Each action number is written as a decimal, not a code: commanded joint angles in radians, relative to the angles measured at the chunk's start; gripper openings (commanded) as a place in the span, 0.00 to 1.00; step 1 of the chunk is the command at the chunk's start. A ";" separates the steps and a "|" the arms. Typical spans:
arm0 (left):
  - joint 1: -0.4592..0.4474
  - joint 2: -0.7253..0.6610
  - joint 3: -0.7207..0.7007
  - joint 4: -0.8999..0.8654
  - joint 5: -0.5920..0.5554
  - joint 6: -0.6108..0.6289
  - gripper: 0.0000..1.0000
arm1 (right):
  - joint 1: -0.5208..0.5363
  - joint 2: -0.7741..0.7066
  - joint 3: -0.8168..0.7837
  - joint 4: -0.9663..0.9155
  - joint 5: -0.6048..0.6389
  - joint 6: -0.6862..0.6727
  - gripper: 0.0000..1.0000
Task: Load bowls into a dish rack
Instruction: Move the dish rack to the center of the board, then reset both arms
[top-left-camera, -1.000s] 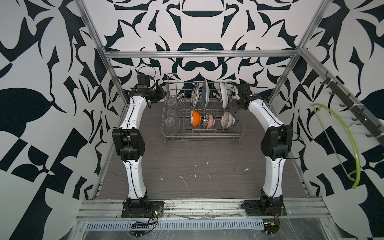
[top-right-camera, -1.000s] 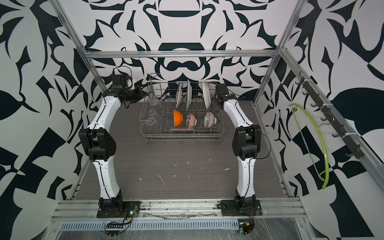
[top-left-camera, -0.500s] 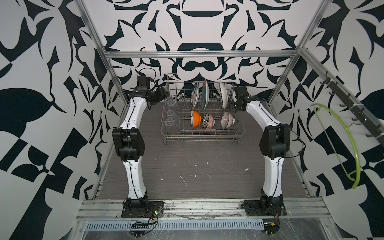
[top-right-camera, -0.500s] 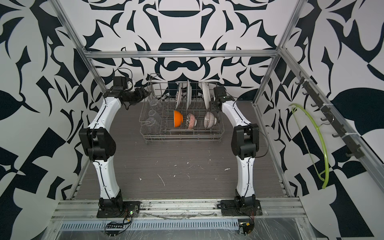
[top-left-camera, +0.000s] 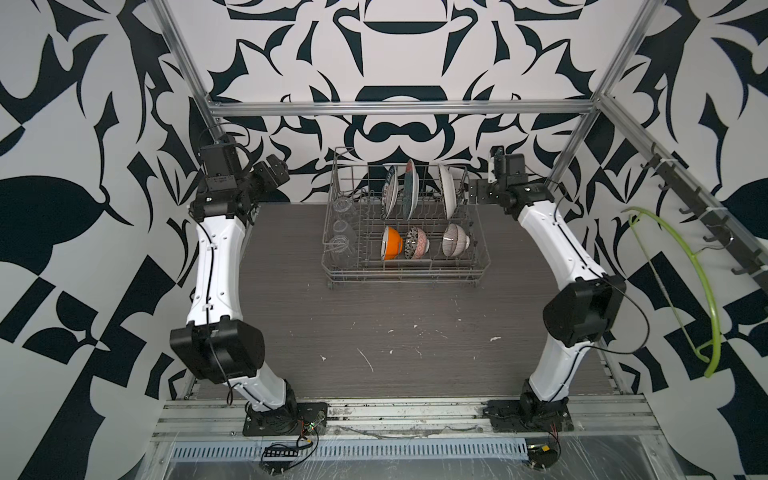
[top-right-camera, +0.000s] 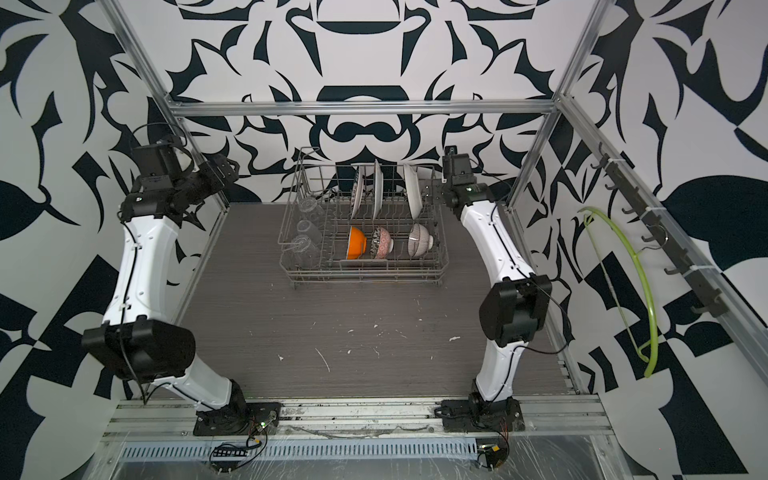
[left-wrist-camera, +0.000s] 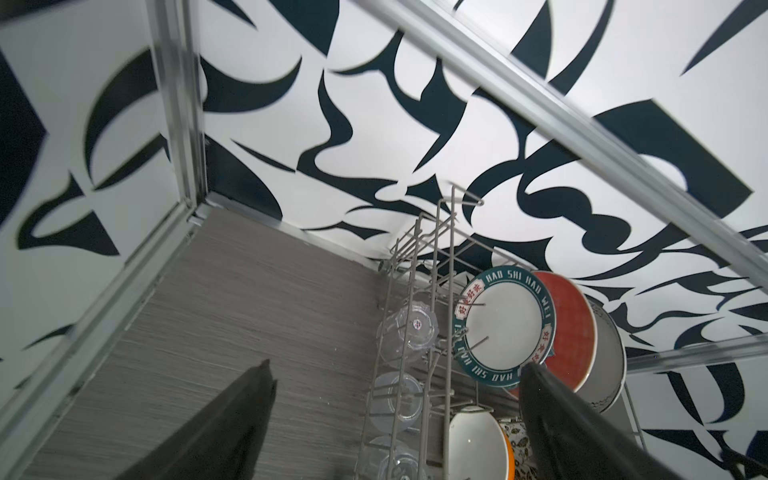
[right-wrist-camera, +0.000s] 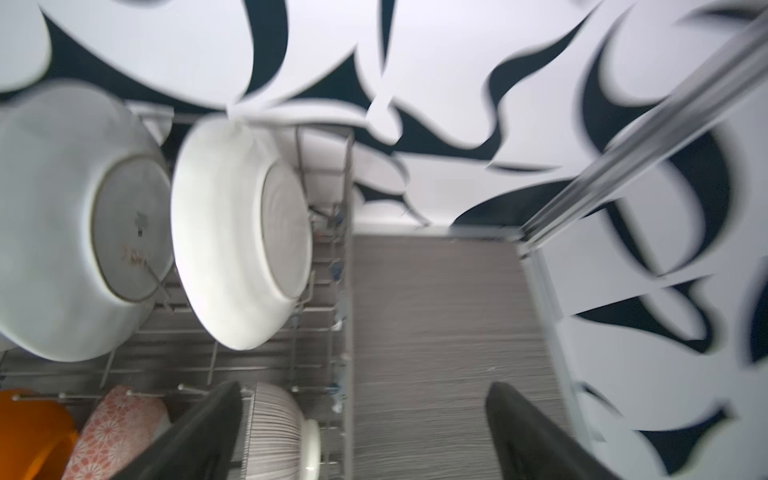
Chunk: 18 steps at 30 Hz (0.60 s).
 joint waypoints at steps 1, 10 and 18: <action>-0.010 -0.045 -0.102 -0.028 -0.047 0.020 0.99 | -0.005 -0.085 -0.060 0.005 0.124 0.031 1.00; -0.035 -0.431 -0.771 0.210 -0.270 -0.145 0.99 | -0.063 -0.540 -0.810 0.279 0.333 0.227 1.00; -0.052 -0.594 -1.293 0.709 -0.192 0.040 0.99 | -0.063 -0.683 -1.226 0.541 0.469 0.186 1.00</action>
